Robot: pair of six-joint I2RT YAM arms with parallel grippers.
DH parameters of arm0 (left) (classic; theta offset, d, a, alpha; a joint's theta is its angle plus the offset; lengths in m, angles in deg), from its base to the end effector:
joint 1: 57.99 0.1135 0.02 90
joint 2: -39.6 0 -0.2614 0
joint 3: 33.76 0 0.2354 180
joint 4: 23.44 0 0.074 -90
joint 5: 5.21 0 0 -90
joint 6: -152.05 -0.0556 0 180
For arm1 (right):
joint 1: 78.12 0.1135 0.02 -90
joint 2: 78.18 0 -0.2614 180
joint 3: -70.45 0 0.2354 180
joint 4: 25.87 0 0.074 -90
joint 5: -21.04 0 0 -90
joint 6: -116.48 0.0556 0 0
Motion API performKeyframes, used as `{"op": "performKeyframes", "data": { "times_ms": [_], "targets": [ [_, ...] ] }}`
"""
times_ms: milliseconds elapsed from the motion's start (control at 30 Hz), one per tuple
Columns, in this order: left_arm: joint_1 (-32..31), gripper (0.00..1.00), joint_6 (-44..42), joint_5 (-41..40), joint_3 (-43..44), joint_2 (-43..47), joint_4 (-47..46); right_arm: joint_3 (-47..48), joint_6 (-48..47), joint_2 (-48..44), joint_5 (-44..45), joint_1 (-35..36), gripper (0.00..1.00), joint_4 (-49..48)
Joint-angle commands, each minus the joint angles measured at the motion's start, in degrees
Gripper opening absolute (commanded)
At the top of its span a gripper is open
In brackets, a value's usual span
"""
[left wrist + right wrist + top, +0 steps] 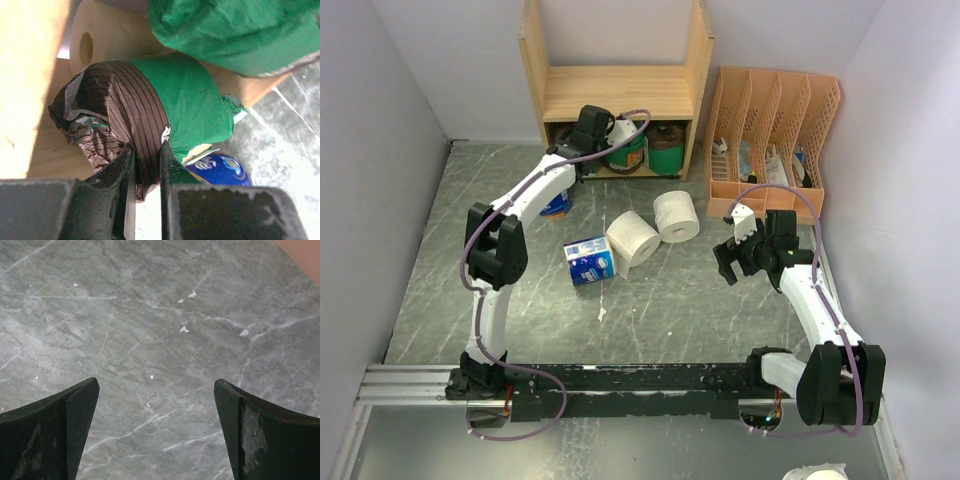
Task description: Place and organize the paper towels onto the shelf
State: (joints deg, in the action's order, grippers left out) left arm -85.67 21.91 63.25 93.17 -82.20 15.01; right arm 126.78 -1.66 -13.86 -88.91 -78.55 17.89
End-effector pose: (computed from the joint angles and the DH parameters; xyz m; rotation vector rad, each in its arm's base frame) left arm 0.4498 -0.2129 0.2877 1.0126 1.9003 0.5304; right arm 0.2181 0.0173 0.2172 -0.7188 2.3016 0.2043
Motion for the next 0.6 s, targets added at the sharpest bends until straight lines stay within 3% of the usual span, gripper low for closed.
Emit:
{"op": "performKeyframes", "data": {
  "times_ms": [0, 567],
  "targets": [
    [1.2, 0.07, -3.3, -6.4, 5.8, -2.4, -7.9, -0.6, -0.4, -0.4, 0.3, -0.7, 1.00, -0.3],
    [1.3, 0.07, -0.9, 1.6, 10.4, -8.6, 4.3, -0.6, -0.7, 0.3, 0.1, -0.7, 1.00, -0.1]
  ]
}}
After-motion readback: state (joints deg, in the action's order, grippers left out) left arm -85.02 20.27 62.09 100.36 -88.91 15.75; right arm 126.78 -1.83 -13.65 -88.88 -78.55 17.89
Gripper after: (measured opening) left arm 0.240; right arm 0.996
